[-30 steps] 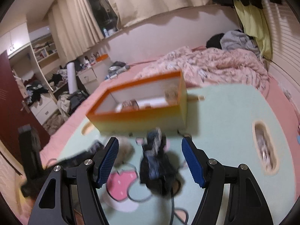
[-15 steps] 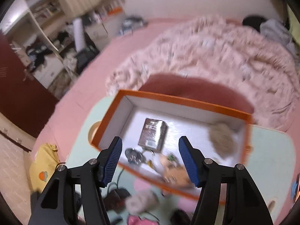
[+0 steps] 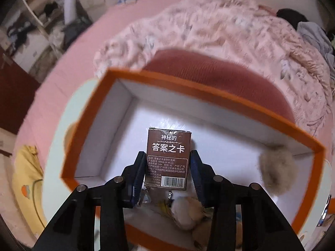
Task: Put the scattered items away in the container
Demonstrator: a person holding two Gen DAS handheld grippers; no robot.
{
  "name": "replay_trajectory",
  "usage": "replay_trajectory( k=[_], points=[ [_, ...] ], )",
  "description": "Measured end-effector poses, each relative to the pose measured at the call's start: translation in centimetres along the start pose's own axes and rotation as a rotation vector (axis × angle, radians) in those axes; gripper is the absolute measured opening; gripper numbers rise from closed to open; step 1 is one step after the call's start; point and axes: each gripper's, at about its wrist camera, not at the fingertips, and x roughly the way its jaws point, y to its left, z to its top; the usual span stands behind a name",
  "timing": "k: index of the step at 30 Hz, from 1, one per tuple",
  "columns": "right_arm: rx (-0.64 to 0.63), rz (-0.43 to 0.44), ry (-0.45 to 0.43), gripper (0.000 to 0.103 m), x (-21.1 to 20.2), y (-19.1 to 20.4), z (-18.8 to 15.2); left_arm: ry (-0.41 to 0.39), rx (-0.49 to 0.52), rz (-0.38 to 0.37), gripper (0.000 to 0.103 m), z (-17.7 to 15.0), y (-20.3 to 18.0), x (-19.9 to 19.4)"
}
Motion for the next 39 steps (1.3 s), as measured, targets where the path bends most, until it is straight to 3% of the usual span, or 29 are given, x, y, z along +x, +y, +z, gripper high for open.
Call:
replay_trajectory(
  k=[4, 9, 14, 22, 24, 27, 31, 34, 37, 39],
  points=[
    [-0.006, 0.082, -0.146, 0.041, -6.4, -0.4, -2.2, -0.007, -0.015, 0.003, 0.074, 0.1, 0.3, -0.1],
    [-0.006, 0.182, -0.293, 0.041, -13.2, -1.2, -11.0, -0.009, -0.049, 0.009, 0.074, 0.2, 1.1, 0.1],
    [0.025, 0.212, -0.242, 0.041, -10.2, -0.8, -18.6, -0.018, -0.062, 0.027, 0.074, 1.0, 1.5, -0.5],
    [0.005, 0.11, -0.195, 0.042, -4.3, -0.3, -20.1, -0.017, -0.045, 0.023, 0.074, 4.8, 0.8, -2.1],
    [0.032, 0.14, -0.231, 0.043, -4.6, -0.9, -20.4, 0.029, -0.032, -0.008, 0.074, 6.3, 0.1, -1.8],
    [0.066, 0.17, -0.336, 0.054, -6.3, -1.9, -21.5, 0.089, 0.017, -0.048, 0.074, 8.6, -1.9, -1.1],
    [0.12, 0.151, -0.451, 0.056, -8.7, -2.7, -23.0, 0.246, 0.075, -0.108, 0.074, 12.0, -5.3, 2.6],
    [0.136, 0.161, -0.462, 0.056, -9.2, -2.9, -23.6, 0.393, 0.113, -0.084, 0.072, 13.6, -7.6, 6.8],
    [0.14, 0.171, -0.443, 0.056, -8.9, -3.0, -23.5, 0.523, 0.145, -0.059, 0.056, 13.8, -9.1, 10.2],
    [0.14, 0.175, -0.437, 0.056, -8.8, -2.8, -23.5, 0.589, 0.152, -0.031, 0.056, 13.5, -9.6, 12.1]
  ],
)
